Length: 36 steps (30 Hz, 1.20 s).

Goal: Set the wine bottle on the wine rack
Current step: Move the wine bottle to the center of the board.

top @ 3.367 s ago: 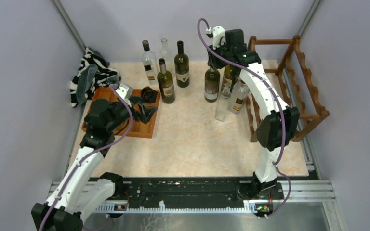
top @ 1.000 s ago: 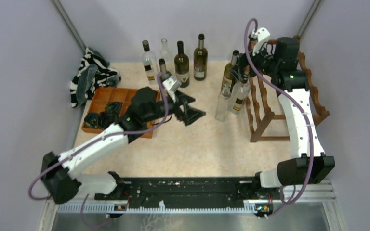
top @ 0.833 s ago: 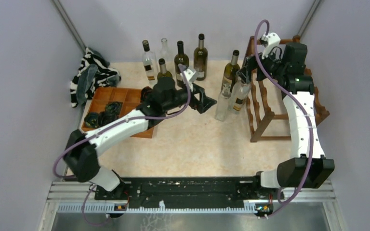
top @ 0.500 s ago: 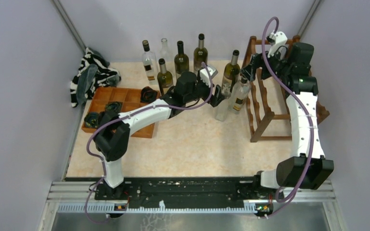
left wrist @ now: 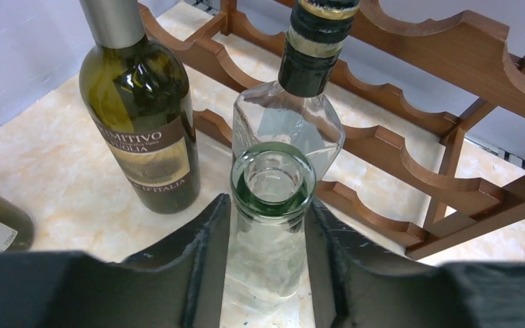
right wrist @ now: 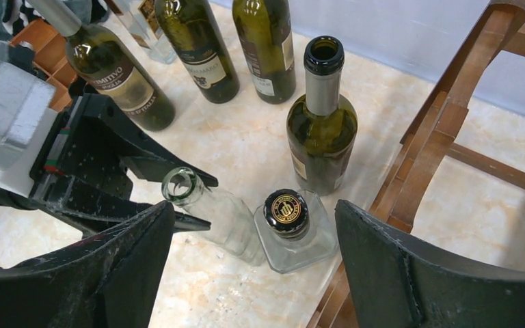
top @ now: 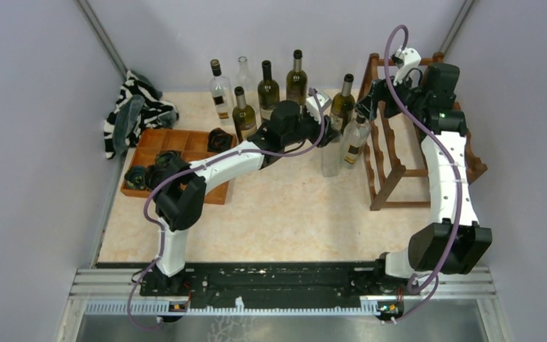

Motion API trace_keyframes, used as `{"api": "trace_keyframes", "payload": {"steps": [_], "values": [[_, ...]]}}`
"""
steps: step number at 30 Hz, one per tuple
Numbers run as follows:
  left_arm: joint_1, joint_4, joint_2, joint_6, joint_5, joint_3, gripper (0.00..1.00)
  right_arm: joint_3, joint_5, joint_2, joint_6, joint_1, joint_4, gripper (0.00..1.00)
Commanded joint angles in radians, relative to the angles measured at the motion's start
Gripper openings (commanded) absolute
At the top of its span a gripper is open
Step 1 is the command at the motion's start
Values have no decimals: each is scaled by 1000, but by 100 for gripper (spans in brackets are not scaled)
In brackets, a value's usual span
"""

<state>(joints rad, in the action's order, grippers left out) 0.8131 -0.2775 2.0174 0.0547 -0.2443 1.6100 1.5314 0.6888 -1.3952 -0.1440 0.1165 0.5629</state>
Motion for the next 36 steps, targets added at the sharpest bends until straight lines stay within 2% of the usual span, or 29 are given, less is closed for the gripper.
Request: {"api": "trace_keyframes", "payload": {"steps": [1, 4, 8, 13, 20, 28, 36], "values": [[2, -32, 6, 2, -41, 37, 39, 10, 4, -15, -32, 6, -23, 85], [2, -50, -19, -18, -55, 12, 19, 15, 0, -22, -51, 5, -9, 84], [2, -48, -82, -84, -37, -37, 0, 29, -38, -25, -102, -22, 30, 84], [2, 24, -226, -203, 33, -140, 0, 44, -188, -38, -187, -99, 67, 84], [-4, 83, -454, -261, 141, -379, 0, 36, -243, -73, -188, -139, 66, 80], [-99, 110, -680, -224, 192, -588, 0, 23, -257, -102, -183, -155, 58, 76], [-210, 127, -749, -166, 204, -632, 0, 26, -249, -127, -182, -186, 66, 66]]}}
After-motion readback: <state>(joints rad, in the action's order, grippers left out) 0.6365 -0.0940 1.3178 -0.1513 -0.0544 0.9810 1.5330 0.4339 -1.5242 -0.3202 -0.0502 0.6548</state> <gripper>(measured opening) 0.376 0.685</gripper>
